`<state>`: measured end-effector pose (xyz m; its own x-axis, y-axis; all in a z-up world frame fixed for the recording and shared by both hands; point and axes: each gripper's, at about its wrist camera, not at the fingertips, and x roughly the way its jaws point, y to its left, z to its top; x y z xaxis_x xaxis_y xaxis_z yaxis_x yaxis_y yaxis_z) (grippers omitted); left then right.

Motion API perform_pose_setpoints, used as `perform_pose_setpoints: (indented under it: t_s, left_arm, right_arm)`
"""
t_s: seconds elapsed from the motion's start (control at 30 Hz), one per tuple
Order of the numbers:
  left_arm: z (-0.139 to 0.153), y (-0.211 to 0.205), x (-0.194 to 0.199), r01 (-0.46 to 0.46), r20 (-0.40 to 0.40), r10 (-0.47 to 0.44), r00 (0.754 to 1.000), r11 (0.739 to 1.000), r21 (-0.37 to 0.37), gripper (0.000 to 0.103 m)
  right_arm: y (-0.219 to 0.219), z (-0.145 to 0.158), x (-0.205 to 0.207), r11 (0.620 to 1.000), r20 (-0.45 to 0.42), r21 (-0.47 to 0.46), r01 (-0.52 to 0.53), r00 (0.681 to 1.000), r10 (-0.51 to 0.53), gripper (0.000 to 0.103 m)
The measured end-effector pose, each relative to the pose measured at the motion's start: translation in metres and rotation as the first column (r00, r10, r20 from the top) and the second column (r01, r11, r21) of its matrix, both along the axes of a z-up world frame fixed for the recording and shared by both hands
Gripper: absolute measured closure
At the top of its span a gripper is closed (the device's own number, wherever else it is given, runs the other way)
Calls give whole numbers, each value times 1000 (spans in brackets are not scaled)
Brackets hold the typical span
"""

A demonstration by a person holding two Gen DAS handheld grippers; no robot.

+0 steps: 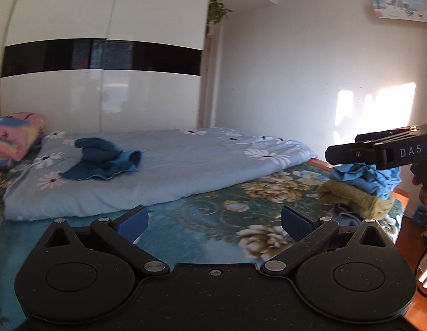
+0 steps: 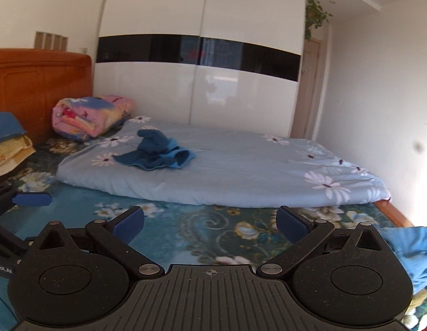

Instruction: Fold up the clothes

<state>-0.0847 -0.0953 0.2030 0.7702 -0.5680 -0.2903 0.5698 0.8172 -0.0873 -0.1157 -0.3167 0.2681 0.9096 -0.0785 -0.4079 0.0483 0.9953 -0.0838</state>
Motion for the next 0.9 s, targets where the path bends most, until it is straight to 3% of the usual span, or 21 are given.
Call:
perform_pose_setpoints:
  t_s: [0.13,0.27,0.37,0.47,0.6,0.9]
  left_arm:
    - [-29,54,2,-146,-76,144,987,989,-16,2]
    - [-58,98,6,-272,-160,269,950,962,3,1]
    - [-77,119,11,-354,-177,358,917,934,54,1]
    - [-93,133,15,-414,-194,423,885,906,88,1]
    - [-113,137,26,-442,-212,459,863,889,121,1]
    - [-143,126,56,-441,-231,463,856,886,145,1]
  right_arm:
    - [50,-33,20,993,-49,109,-53,997,59,0]
    - [88,-78,35,973,-106,224,-56,991,82,0]
    - [110,-116,41,962,-132,269,-43,988,82,0]
    - [128,-152,46,966,-182,256,-35,980,84,0]
    - [140,-186,55,969,-258,248,-9,963,75,0]
    - [137,-223,77,968,-325,233,89,946,-9,0]
